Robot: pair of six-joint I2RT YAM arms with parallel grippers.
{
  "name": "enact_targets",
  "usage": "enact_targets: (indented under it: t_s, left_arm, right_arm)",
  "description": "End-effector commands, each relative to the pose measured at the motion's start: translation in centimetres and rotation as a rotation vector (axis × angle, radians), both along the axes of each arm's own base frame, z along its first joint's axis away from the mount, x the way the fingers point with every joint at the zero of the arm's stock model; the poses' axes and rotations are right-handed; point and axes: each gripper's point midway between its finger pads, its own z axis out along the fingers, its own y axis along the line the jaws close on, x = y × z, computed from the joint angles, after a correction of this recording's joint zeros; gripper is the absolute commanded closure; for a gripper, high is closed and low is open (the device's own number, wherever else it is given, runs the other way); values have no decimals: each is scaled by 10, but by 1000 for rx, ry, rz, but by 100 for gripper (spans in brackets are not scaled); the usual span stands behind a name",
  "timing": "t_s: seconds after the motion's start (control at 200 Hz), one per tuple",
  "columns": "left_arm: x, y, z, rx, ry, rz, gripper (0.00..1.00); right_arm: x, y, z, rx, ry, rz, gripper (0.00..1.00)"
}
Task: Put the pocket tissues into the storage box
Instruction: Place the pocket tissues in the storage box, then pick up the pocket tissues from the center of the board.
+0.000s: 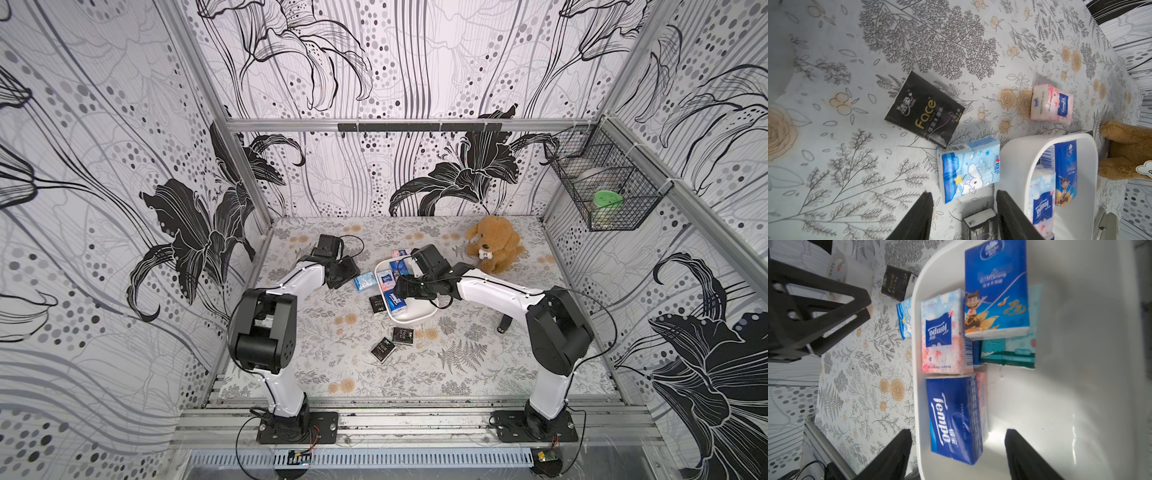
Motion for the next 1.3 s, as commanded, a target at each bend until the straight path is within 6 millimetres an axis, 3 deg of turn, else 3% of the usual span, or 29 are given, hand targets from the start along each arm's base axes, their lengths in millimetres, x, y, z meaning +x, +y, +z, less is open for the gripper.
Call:
enact_targets:
  t_s: [0.0, 0.225, 0.406, 0.586, 0.986, 1.091, 1.106, 1.297]
  left_arm:
    - [22, -9, 10, -5, -63, -48, 46]
    - [47, -20, -8, -10, -49, -72, 47]
    - [51, -31, -24, -52, -17, -91, 47]
    - [36, -34, -31, -59, 12, -94, 47]
    - [-19, -37, -31, -132, 40, -67, 47]
    - [-23, -30, -27, -52, 28, -65, 46]
    - [-22, -29, -26, -34, 26, -67, 46]
    - [-20, -20, -20, 190, 17, -95, 39]
  right_arm:
    - [-3, -22, 14, -61, -41, -62, 25]
    - [-10, -37, 20, -89, -47, -90, 28]
    - [-13, -43, 21, -99, -46, -103, 28]
    - [-15, -46, 16, -112, -33, -109, 27]
    - [-19, -48, 10, -118, -20, -107, 26]
    - [-20, -49, 6, -128, -18, -103, 24]
    - [-21, -50, 16, -113, -37, -105, 23]
    - [-23, -52, 16, -109, -45, -104, 20]
